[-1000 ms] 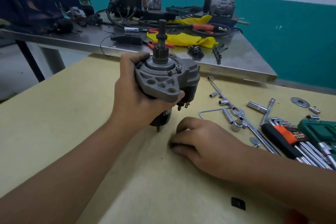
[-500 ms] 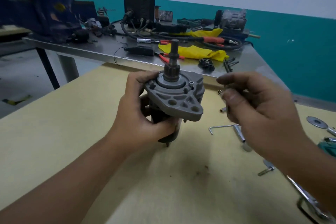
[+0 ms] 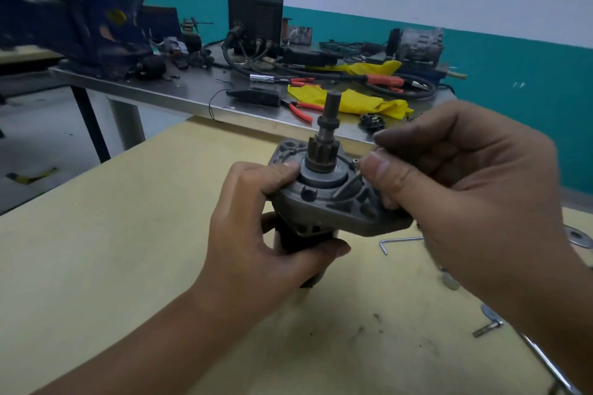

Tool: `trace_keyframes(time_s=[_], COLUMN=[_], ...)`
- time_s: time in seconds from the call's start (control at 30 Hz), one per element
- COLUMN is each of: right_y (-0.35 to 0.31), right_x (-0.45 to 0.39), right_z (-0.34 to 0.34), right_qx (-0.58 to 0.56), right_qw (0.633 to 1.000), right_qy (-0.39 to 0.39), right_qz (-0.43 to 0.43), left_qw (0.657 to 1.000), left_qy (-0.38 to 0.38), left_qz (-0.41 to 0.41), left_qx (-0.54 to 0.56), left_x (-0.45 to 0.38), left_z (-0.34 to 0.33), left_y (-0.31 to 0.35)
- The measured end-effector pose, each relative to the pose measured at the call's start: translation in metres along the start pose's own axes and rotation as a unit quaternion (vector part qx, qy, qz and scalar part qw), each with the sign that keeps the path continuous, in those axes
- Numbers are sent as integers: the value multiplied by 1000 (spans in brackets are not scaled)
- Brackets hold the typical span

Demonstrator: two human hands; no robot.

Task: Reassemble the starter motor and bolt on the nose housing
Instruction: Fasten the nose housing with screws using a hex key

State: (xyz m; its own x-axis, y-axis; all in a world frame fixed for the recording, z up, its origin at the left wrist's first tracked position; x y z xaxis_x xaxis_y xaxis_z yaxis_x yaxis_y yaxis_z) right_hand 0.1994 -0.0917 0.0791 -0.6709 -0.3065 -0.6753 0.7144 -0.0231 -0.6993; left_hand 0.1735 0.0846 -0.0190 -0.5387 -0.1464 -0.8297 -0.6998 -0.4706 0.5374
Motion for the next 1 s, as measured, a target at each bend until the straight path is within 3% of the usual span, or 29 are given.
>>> trace_keyframes(time_s=[0.37,0.5,0.63,1.0], right_y=[-5,-6,-5,-2], right_x=[-13,-18,-21,-25], right_z=[-14,-18,-18,-17], right_qx=[156,226,263,329], right_qw=[983,959,942,918], right_qy=[-47,-120,-174,-210], right_qz=[80,126,119,64], left_qw=[999,999,1000,997], left_qy=[12,-3,-12,-45], left_qz=[-4,-3,4,16], left_qx=[-49,-43,-14,56], left_x=[-2,-3,-5,-3], left_z=[0,2,4,9], left_y=[6,5,4,-2])
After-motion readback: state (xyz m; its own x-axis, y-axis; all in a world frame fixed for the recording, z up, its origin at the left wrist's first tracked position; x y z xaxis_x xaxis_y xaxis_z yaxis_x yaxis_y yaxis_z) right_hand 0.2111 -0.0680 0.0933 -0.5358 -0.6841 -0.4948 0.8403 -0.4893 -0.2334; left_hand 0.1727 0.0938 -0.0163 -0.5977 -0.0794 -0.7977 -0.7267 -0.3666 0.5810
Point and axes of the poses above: each hand's wrist, its own x-axis away from the middle knuckle, its own z-axis out of the back of the hand, y = z × x, the point moved 3 cm from there along -x, towards the middle knuckle, and after that the axes turned 3 degrees about -z, right-handed, at the moved point
